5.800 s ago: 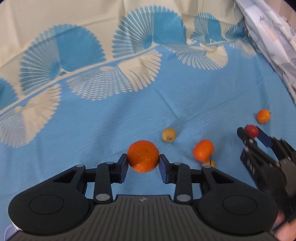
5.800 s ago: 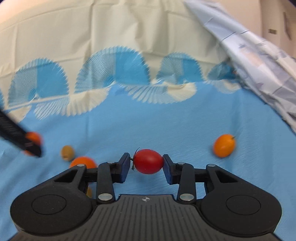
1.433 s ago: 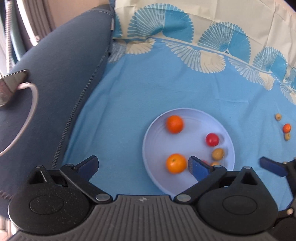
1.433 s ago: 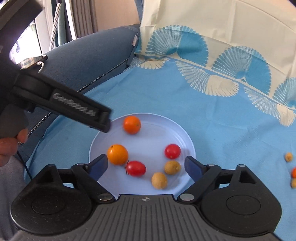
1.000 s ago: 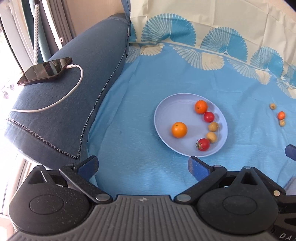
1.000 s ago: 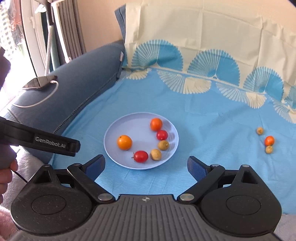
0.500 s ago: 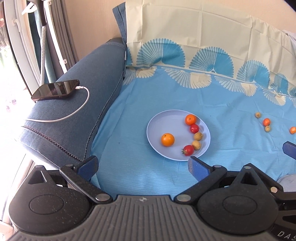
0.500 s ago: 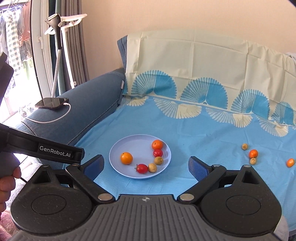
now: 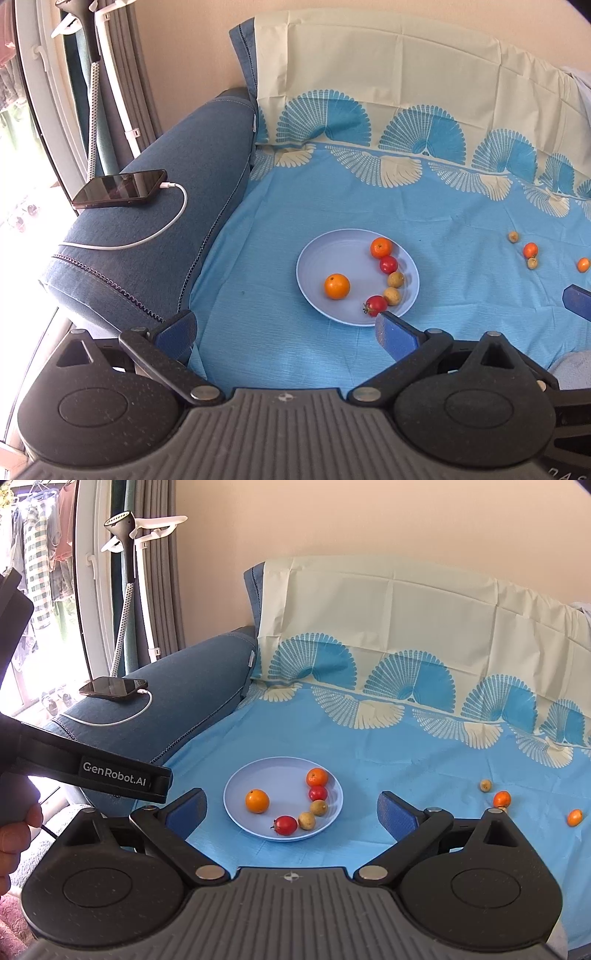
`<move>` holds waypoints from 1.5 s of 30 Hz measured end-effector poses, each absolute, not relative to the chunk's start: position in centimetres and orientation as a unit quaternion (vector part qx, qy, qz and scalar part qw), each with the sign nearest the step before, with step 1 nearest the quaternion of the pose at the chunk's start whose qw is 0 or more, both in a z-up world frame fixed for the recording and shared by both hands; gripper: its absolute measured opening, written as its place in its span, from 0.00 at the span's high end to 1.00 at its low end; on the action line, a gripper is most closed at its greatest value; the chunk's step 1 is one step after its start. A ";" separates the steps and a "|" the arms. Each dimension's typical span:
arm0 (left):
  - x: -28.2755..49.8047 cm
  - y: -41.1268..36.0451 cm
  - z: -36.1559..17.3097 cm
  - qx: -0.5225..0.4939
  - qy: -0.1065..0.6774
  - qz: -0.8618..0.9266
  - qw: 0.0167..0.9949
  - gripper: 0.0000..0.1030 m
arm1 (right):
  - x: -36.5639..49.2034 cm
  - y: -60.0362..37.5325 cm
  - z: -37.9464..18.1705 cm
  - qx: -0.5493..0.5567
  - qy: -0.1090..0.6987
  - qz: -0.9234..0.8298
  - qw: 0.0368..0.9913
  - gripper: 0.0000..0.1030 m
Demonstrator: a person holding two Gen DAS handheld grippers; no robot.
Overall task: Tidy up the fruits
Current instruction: 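Withdraw both tools from the plate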
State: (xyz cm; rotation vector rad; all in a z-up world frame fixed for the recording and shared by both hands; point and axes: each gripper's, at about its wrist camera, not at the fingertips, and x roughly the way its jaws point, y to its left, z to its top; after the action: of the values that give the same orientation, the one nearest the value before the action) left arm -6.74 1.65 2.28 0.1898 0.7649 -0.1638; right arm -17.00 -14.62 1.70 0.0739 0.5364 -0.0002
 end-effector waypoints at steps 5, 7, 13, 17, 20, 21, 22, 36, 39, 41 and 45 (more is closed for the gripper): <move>-6.7 1.7 2.2 0.093 0.373 -0.079 0.920 0.00 | -17.0 -14.6 1.7 0.036 0.267 -0.001 0.963 0.04; -6.7 1.7 2.2 0.093 0.373 -0.079 0.920 0.00 | -16.9 -14.6 1.6 0.036 0.269 0.000 0.963 0.04; -6.5 1.7 2.1 0.094 0.375 -0.078 0.919 0.00 | -16.6 -14.6 1.4 0.037 0.273 0.000 0.961 0.04; -6.4 1.5 1.9 0.096 0.377 -0.078 0.918 0.00 | -16.4 -14.6 1.2 0.038 0.276 0.001 0.960 0.04; -6.2 1.4 1.7 0.097 0.379 -0.078 0.917 0.00 | -16.3 -14.7 1.0 0.040 0.279 0.000 0.960 0.04; -6.2 1.4 1.6 0.097 0.380 -0.078 0.917 0.00 | -16.2 -14.6 1.0 0.040 0.280 0.000 0.959 0.04; -6.1 1.4 1.6 0.097 0.381 -0.077 0.916 0.00 | -16.2 -14.7 0.9 0.041 0.281 0.000 0.959 0.04; -4.6 1.2 0.5 0.094 0.398 -0.073 0.909 0.00 | -15.0 -14.9 0.0 0.045 0.293 -0.008 0.955 0.04; -4.2 1.2 0.2 0.093 0.402 -0.073 0.908 0.00 | -14.7 -15.0 -0.2 0.046 0.296 -0.013 0.954 0.04; -4.0 1.2 0.1 0.093 0.405 -0.073 0.907 0.00 | -14.4 -15.1 -0.4 0.048 0.300 -0.015 0.953 0.04; -3.5 1.0 -0.2 0.092 0.411 -0.072 0.904 0.00 | -13.9 -15.2 -0.8 0.050 0.307 -0.016 0.950 0.04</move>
State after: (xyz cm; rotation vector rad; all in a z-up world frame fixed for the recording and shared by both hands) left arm -3.48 1.03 -0.18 0.1907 0.8490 -0.1483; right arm -13.86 -15.16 -0.76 0.1009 0.6242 -0.0319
